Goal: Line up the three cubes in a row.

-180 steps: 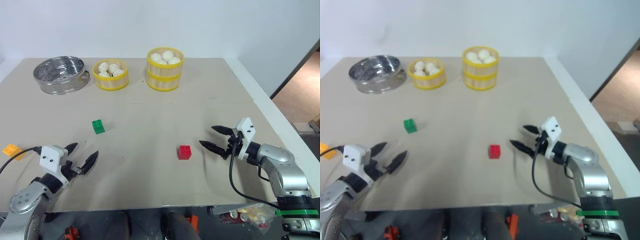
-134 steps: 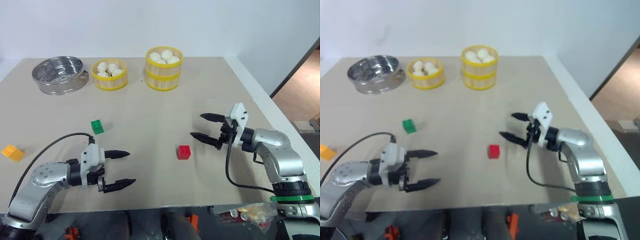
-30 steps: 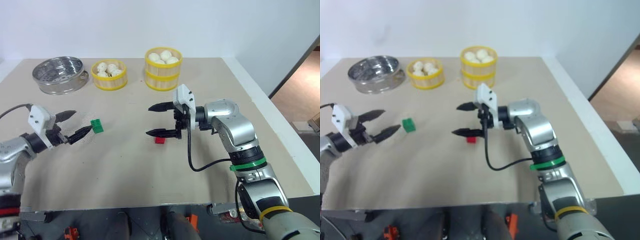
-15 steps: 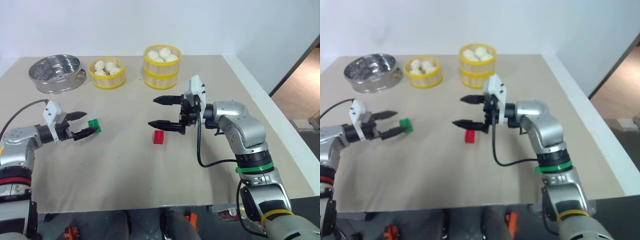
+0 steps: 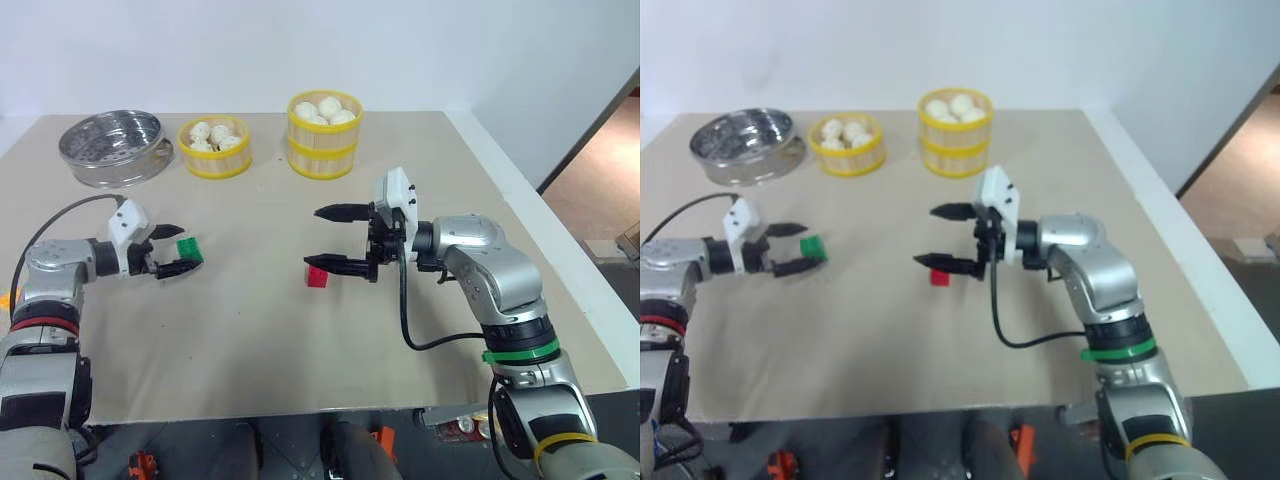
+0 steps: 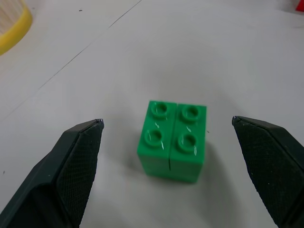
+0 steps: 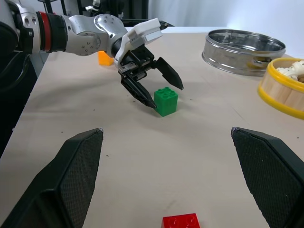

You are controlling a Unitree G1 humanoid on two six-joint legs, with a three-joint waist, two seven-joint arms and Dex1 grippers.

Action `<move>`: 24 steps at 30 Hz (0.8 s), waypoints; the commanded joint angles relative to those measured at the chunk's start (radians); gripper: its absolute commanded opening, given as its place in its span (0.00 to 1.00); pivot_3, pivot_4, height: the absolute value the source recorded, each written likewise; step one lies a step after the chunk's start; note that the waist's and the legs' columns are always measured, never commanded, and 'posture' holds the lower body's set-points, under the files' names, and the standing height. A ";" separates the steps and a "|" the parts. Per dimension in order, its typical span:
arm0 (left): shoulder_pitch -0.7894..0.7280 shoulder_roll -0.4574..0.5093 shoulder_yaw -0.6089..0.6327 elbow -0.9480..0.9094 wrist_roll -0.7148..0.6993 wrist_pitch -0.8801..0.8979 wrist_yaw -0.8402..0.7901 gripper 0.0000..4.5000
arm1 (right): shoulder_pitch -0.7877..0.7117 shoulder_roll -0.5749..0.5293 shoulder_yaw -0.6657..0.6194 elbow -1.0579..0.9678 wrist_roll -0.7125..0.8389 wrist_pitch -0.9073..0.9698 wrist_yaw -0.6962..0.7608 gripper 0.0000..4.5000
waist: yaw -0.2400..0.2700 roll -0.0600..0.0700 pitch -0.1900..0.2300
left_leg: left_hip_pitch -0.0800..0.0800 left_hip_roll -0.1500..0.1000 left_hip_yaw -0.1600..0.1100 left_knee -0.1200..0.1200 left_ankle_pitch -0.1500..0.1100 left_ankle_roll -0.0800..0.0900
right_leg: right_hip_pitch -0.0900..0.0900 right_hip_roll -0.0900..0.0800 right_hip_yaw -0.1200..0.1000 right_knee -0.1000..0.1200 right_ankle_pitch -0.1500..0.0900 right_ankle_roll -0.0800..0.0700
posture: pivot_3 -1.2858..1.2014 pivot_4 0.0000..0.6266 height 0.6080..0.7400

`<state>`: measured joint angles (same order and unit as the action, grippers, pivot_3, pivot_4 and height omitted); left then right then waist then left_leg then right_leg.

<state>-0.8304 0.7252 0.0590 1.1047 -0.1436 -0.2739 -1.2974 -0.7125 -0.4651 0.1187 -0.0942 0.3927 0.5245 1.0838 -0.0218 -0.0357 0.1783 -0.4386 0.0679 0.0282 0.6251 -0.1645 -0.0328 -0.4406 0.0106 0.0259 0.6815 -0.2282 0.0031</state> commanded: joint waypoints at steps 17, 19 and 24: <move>-0.061 -0.013 0.000 0.073 0.056 -0.059 -0.016 0.30 | -0.011 -0.019 0.008 -0.036 0.001 -0.042 -0.018 1.00 | -0.001 0.000 0.000 | 0.000 0.000 0.000 0.000 0.000 0.000 | 0.000 0.000 0.000 0.000 0.000 0.000 | 0.52 0.24 1.00; -0.057 -0.023 -0.005 0.047 0.051 -0.067 -0.041 0.30 | -0.014 -0.019 0.012 -0.032 -0.001 -0.047 -0.016 1.00 | -0.001 0.000 0.000 | 0.000 0.000 0.000 0.000 0.000 0.000 | 0.000 0.000 0.000 0.000 0.000 0.000 | 0.52 0.24 1.00; 0.005 -0.087 -0.040 -0.154 0.018 -0.017 -0.121 0.30 | -0.020 -0.022 0.022 -0.017 -0.005 -0.063 -0.010 1.00 | 0.000 0.000 0.000 | 0.000 0.000 0.000 0.001 0.000 0.000 | 0.000 0.000 0.000 0.000 0.000 0.000 | 0.52 0.24 1.00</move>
<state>-0.8448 0.6563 0.0315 1.0470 -0.0959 -0.3076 -1.3815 -0.7084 -0.4816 0.1504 -0.0939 0.3867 0.4829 1.0677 -0.0221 -0.0357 0.1783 -0.4388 0.0680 0.0281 0.6257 -0.1645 -0.0329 -0.4403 0.0106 0.0260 0.6818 -0.2281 0.0030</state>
